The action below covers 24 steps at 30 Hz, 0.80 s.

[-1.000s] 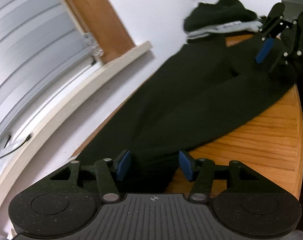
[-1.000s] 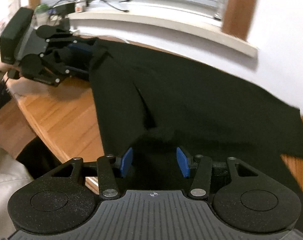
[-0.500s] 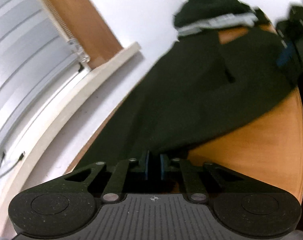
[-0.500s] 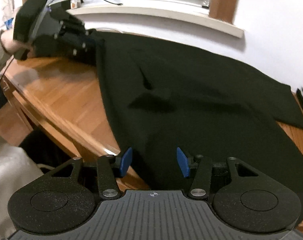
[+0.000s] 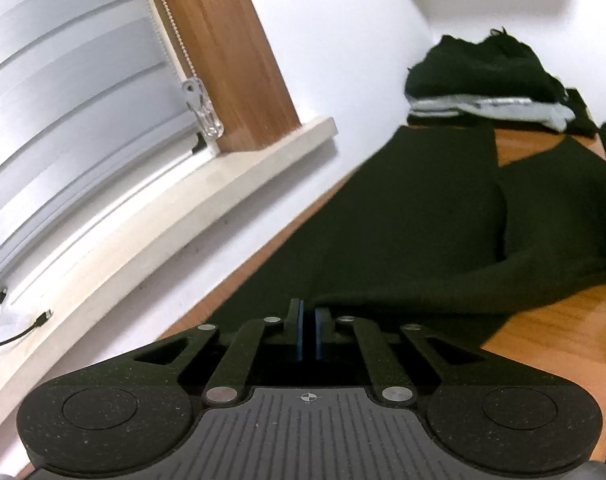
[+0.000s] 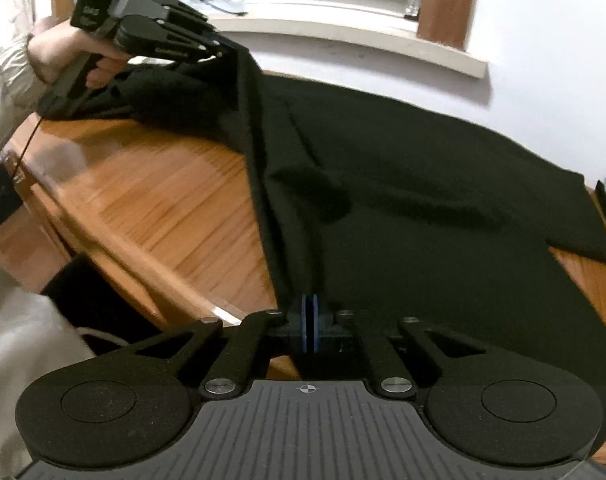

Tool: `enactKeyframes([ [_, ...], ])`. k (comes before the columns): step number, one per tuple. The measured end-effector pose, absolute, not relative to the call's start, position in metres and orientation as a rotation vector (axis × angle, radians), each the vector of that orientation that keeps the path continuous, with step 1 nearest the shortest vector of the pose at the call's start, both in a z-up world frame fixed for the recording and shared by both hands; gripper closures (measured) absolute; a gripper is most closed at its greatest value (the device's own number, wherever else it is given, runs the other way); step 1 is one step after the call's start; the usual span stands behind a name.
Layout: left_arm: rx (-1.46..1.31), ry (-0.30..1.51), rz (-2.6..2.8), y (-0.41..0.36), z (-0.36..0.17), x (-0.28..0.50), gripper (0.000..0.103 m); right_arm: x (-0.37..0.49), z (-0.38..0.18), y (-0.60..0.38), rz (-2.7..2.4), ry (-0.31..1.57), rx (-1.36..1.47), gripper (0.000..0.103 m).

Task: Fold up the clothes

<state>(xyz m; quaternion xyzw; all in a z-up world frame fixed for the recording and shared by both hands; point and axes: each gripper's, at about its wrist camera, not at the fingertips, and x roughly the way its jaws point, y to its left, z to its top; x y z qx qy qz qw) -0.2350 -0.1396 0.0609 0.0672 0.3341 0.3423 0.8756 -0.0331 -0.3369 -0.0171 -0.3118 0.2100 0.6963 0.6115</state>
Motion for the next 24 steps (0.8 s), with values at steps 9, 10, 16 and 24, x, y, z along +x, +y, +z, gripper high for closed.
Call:
enactKeyframes([
  [9,0.048,0.772,0.713,-0.095,0.034,-0.214,0.098,0.028,-0.006,-0.253,1.371,0.345,-0.638,0.099],
  [10,0.033,0.778,0.712,-0.090,0.031,-0.212,0.098,0.033,-0.004,-0.246,1.367,0.358,-0.608,0.099],
  [16,-0.065,0.778,0.701,-0.066,0.024,-0.214,0.098,0.039,0.001,-0.241,1.396,0.388,-0.555,0.093],
  [24,-0.075,0.784,0.710,-0.061,0.024,-0.211,0.098,0.021,-0.003,-0.299,1.442,0.424,-0.586,0.072],
])
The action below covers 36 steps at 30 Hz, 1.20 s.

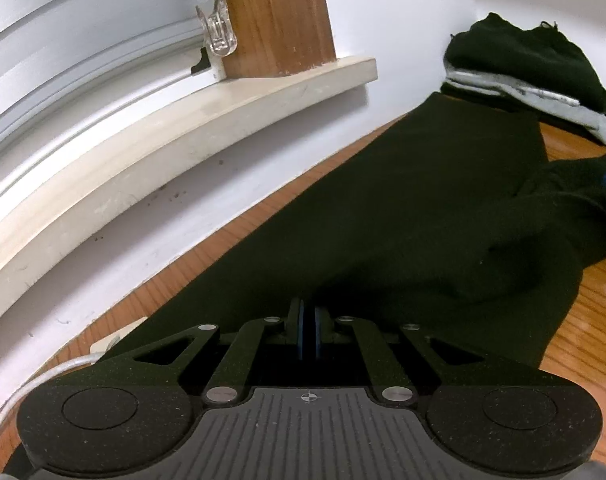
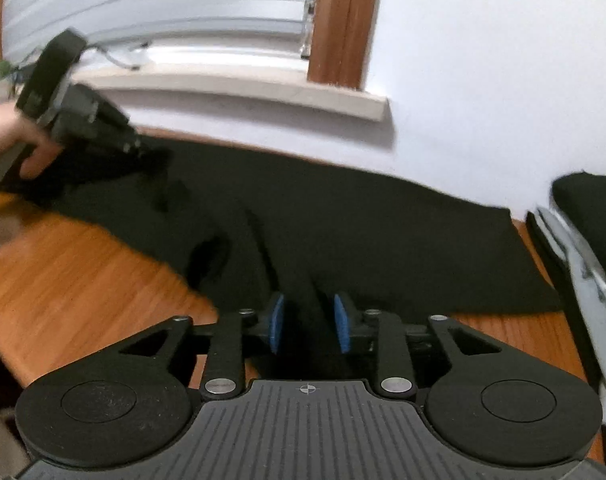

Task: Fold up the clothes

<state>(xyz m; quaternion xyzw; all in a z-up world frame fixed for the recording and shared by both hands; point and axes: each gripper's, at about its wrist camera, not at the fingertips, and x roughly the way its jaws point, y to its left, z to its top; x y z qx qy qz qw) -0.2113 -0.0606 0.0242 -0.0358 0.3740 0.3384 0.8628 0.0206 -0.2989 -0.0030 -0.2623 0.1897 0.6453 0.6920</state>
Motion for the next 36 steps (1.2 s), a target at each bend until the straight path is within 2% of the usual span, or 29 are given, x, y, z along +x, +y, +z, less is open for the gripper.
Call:
enactKeyframes([
  [2,-0.076,0.784,0.711,-0.061,0.024,-0.211,0.098,0.019,-0.004,-0.311,1.437,0.427,-0.584,0.069],
  [18,-0.089,0.800,0.717,-0.059,0.022,-0.210,0.098,0.011,-0.026,-0.368,1.374,0.449,-0.603,0.068],
  [22,-0.089,0.802,0.718,-0.059,0.023,-0.209,0.098,0.023,-0.029,-0.376,1.350,0.467,-0.589,0.071],
  [25,-0.076,0.804,0.718,-0.059,0.024,-0.209,0.098,0.029,-0.028,-0.376,1.329,0.453,-0.604,0.091],
  [26,-0.074,0.802,0.716,-0.060,0.025,-0.209,0.098,0.033,-0.025,-0.375,1.324,0.449,-0.601,0.093],
  [36,-0.044,0.754,0.716,-0.066,0.044,-0.216,0.098,0.073,0.035,-0.342,1.242,0.256,-0.617,0.096],
])
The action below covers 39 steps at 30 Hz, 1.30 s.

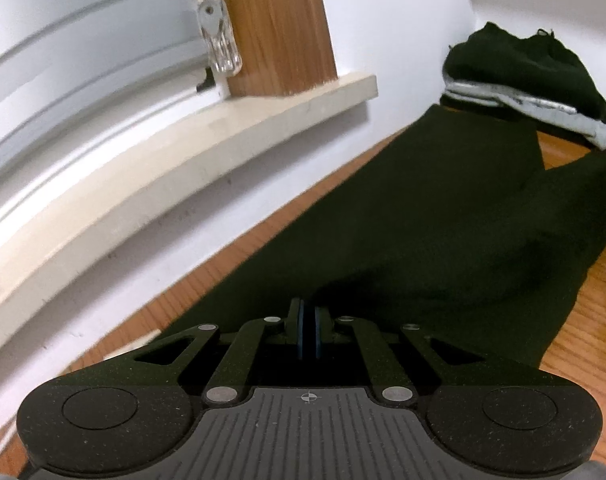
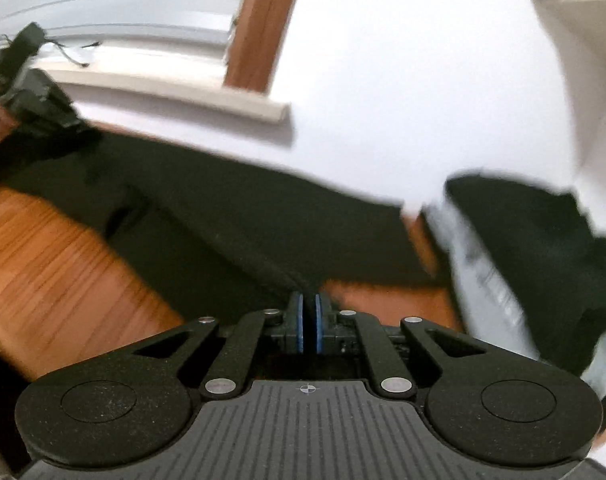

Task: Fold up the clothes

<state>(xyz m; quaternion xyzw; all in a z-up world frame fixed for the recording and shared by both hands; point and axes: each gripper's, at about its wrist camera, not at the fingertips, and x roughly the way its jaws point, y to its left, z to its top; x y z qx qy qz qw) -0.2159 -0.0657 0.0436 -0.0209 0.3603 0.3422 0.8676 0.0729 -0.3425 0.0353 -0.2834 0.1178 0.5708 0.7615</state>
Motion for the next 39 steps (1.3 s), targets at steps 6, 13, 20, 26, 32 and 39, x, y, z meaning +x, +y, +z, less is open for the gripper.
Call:
enactKeyframes([
  [6,-0.027,0.673,0.732,-0.057,0.077,-0.226,0.100,0.102,0.080,-0.280,1.220,0.148,-0.697,0.097],
  [13,-0.104,0.698,0.783,0.003,0.076,-0.219,0.100,0.147,0.088,-0.148,1.206,0.230,-0.808,0.089],
  [20,-0.153,0.783,0.795,0.032,0.030,-0.217,0.099,0.193,0.048,-0.114,1.128,0.293,-0.636,0.074],
  [26,-0.172,0.785,0.778,0.037,0.015,-0.223,0.099,0.237,0.008,-0.149,1.108,0.444,-0.534,0.057],
  [32,-0.190,0.744,0.773,0.037,0.012,-0.230,0.099,0.273,-0.016,-0.154,1.081,0.538,-0.410,0.057],
  [39,-0.213,0.705,0.774,0.037,0.010,-0.235,0.099,0.298,-0.038,-0.120,1.031,0.612,-0.335,0.056],
])
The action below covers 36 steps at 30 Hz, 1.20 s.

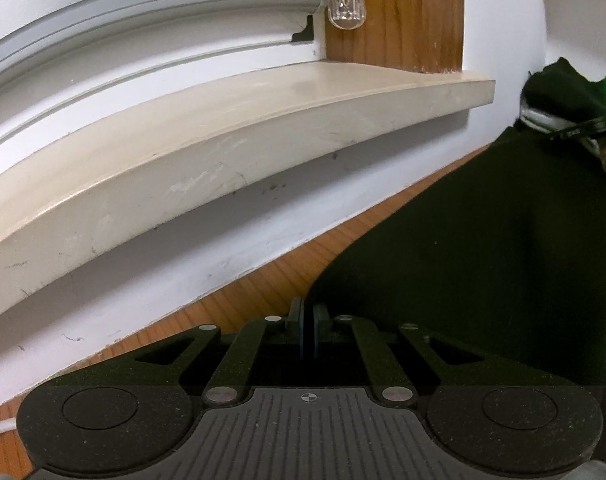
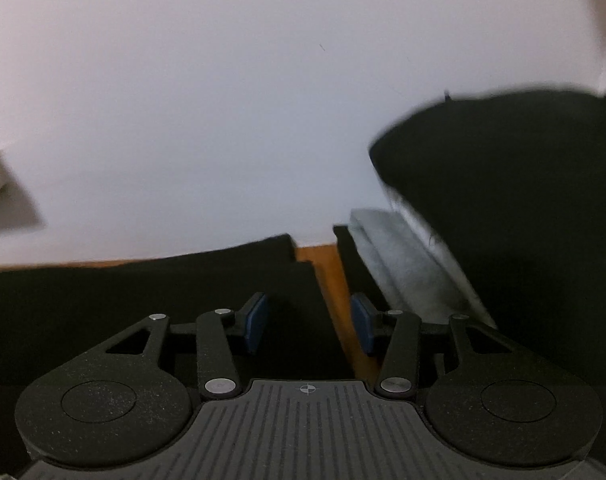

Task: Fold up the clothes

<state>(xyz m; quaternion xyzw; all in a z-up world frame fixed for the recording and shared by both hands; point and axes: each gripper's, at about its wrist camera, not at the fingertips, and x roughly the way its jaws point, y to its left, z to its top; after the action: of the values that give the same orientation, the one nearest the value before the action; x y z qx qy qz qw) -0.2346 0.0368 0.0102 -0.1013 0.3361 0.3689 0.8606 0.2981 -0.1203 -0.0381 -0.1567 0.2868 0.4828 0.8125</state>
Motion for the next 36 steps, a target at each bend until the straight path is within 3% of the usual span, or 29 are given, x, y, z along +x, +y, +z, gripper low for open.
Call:
enactKeyframes([
  [2,-0.203,0.708,0.775,0.036,0.010,-0.234,0.099,0.300,-0.040,-0.121,1.049,0.608,-0.305,0.060],
  [3,-0.197,0.708,0.776,0.035,0.010,-0.233,0.099,0.301,-0.041,-0.122,1.064,0.613,-0.298,0.067],
  [4,-0.191,0.709,0.777,0.035,0.010,-0.233,0.100,0.301,-0.042,-0.123,1.086,0.610,-0.295,0.088],
  [5,-0.186,0.708,0.777,0.034,0.010,-0.233,0.100,0.298,-0.040,-0.126,1.083,0.571,-0.305,0.097],
  [14,-0.236,0.566,0.792,0.028,0.045,-0.257,0.100,0.271,0.000,-0.137,1.066,0.310,-0.278,0.099],
  [16,-0.238,0.606,0.814,0.033,0.044,-0.254,0.096,0.274,-0.001,-0.119,1.052,0.372,-0.328,0.096],
  [18,-0.214,0.678,0.847,0.033,0.037,-0.249,0.086,0.276,-0.007,-0.102,1.031,0.441,-0.395,0.085],
  [20,-0.193,0.683,0.868,0.025,0.036,-0.250,0.077,0.269,-0.008,-0.104,1.044,0.442,-0.394,0.059],
  [25,-0.163,0.634,0.849,-0.007,0.043,-0.258,0.060,0.244,-0.017,-0.137,1.156,0.523,-0.378,0.058],
  [36,-0.214,0.707,0.719,-0.029,0.012,-0.248,0.059,0.218,-0.053,-0.169,1.264,0.552,-0.403,0.047],
])
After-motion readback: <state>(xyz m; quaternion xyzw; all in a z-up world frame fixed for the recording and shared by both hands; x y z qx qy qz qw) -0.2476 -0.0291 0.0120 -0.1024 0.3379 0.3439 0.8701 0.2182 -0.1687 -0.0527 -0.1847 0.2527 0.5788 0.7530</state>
